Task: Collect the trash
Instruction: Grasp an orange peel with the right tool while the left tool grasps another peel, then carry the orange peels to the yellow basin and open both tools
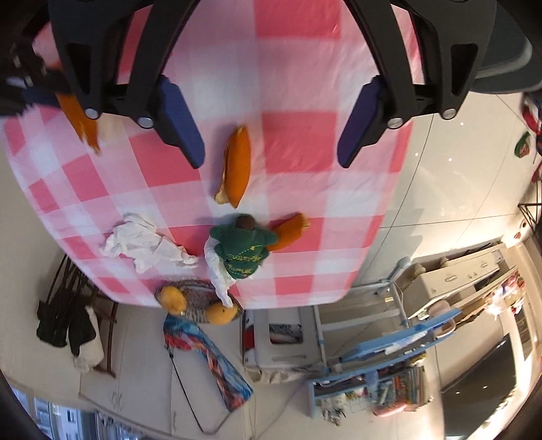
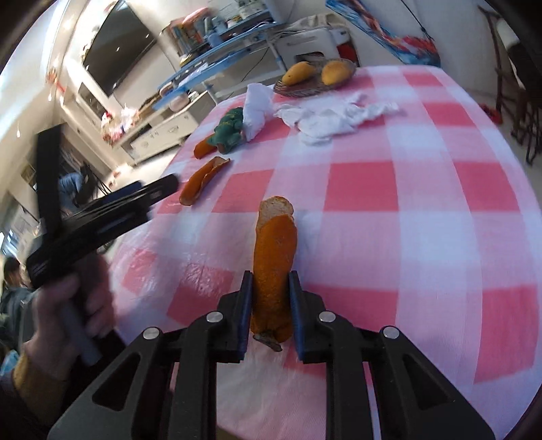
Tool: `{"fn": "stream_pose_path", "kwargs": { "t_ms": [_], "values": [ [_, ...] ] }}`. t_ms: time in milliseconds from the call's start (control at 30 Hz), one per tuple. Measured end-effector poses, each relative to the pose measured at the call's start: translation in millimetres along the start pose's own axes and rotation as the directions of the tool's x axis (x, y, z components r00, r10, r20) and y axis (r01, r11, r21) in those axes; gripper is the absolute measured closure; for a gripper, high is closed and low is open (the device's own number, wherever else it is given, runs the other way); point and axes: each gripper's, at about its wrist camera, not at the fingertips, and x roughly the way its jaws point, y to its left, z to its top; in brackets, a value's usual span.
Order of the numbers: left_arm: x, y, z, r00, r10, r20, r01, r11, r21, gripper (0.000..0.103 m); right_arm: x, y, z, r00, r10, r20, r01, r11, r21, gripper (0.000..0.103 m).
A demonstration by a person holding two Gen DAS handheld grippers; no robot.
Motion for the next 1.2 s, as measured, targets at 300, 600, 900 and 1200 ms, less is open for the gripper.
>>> {"fn": "stream_pose_path", "kwargs": {
  "t_ms": [300,600,900,1200],
  "values": [
    [36.6,-14.5,7.8,0.992,-0.067,-0.11,0.07,0.997,0.021,0.085,-4.5,13.6,-13.6,0.994,0.104,-0.028,-0.104,0.994,0.017,0.082],
    [-15.7,-0.8,-33.5,0.986,-0.143,-0.09,0.141,0.99,-0.026,0.088,-17.6,41.6,-55.0,0.98,0.177,-0.091,-0.18,0.983,-0.036,0.081],
    [-99.3,25.0,-117.4,0.98,-0.179,-0.085,0.173,0.982,-0.077,0.088,-15.0,77.4,-113.2,0.959,0.171,-0.227,-0.208,0.967,-0.15,0.081],
    [-120.7,-12.6,-192.0,0.951,-0.194,-0.241,0.196,0.981,-0.017,0.088,-21.1,77.9,-113.0,0.991,0.021,-0.133,-0.045,0.983,-0.177,0.05]
  ]
}}
